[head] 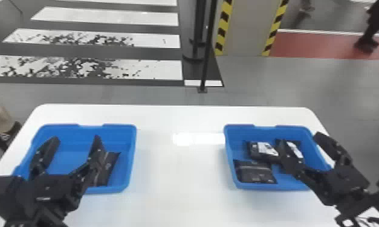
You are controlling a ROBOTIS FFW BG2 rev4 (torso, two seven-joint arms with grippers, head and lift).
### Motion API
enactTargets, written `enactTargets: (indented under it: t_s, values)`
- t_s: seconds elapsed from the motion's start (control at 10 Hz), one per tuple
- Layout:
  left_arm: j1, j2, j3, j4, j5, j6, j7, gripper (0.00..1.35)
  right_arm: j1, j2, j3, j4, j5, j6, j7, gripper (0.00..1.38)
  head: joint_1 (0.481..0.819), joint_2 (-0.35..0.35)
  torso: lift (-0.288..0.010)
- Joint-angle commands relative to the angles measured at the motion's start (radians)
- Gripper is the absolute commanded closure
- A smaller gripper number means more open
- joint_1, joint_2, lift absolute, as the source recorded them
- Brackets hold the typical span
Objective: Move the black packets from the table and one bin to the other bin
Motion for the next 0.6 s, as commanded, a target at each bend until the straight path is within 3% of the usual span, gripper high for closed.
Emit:
enactTargets:
  t_s: [0.0, 0.2, 0.5]
  values:
    - [-0.046, 0.000, 0.038, 0.000, -0.037, 0.122, -0.029, 0.28, 0.000, 0.000, 0.000, 0.003, -0.002, 0.000, 0.000, 0.14, 0.695, -0.074, -0.110]
    - [-0.166, 0.006, 0.106, 0.000, -0.135, 0.409, -0.166, 0.28, -0.005, -0.006, 0.028, 0.011, -0.012, 0.000, 0.000, 0.14, 0.695, -0.057, -0.110]
    - [-0.321, 0.037, 0.132, 0.000, -0.233, 0.929, -0.276, 0.28, -0.017, -0.017, 0.070, 0.028, -0.032, 0.007, 0.002, 0.14, 0.695, 0.009, -0.110]
